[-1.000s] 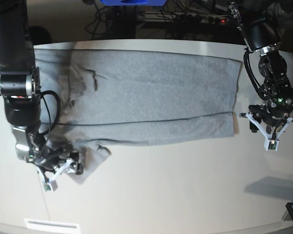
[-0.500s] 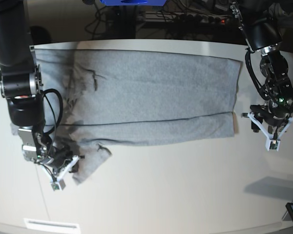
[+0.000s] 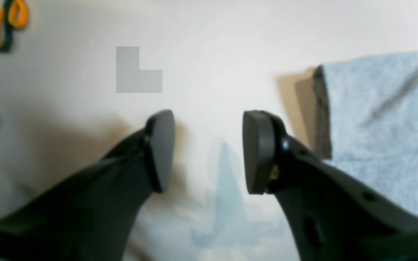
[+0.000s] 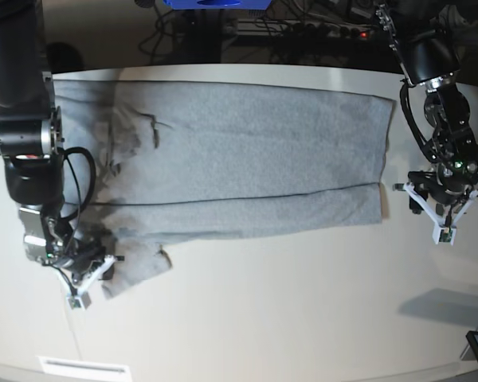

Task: Fold the T-shirt properly
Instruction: 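Grasp the hanging sleeve with the right gripper and tuck it onto the shirt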

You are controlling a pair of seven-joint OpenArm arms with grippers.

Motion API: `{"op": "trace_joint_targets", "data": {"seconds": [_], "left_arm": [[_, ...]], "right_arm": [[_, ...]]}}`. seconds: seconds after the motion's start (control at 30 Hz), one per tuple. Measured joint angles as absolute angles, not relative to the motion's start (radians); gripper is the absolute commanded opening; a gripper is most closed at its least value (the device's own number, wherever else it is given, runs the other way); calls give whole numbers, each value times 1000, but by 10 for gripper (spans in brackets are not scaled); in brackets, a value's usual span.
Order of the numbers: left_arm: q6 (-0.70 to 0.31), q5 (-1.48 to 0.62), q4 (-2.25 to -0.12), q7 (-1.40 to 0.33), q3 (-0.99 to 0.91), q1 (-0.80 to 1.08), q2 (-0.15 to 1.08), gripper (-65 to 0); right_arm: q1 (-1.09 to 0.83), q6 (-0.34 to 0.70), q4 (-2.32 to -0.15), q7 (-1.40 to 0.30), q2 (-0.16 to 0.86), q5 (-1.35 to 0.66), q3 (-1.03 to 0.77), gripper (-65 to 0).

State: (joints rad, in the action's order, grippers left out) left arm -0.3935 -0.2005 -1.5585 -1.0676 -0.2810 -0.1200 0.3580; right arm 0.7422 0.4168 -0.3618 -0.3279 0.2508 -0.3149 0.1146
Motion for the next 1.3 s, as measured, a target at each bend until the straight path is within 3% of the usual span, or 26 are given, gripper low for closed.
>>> {"op": "trace_joint_targets", "data": {"seconds": [0.27,0.53,0.77,1.3], "left_arm": [[-393,-200,-1531,-1067,-281,-124,357,-348],[-393,-200,-1531,-1062,-279,-150,354,-348],[-393,-200,-1531,-1062,-273,-147,355,-348],[-393,-210,-1530,-1062,-272,-146,336,-348]], "right_arm": [[579,402,-710,-535,276,-305,104,-650],[490,401,-932,-651,276,-306,103,-650],[410,400,-1125,-784,278,-305,-48,-650],[223,406,-1490,-1024,262,-311,-131,-650]]}}
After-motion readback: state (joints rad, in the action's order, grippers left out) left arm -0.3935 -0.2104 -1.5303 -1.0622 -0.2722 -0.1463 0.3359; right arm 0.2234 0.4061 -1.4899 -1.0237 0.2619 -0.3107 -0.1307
